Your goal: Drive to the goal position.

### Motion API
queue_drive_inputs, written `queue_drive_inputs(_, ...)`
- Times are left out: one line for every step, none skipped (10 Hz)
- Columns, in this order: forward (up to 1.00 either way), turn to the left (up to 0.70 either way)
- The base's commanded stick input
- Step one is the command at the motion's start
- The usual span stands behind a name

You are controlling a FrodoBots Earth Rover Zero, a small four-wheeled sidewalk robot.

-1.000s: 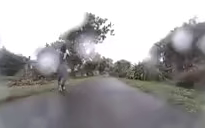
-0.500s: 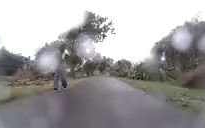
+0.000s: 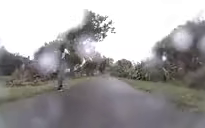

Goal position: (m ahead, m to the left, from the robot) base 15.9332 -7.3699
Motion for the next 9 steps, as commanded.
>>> queue_drive_inputs(0.85, 0.0)
queue_drive_inputs(0.85, 0.0)
queue_drive_inputs(0.85, 0.0)
queue_drive_inputs(0.85, 0.0)
queue_drive_inputs(0.85, 0.0)
queue_drive_inputs(0.85, 0.0)
queue_drive_inputs(0.85, 0.0)
queue_drive_inputs(0.85, 0.0)
queue_drive_inputs(0.85, 0.0)
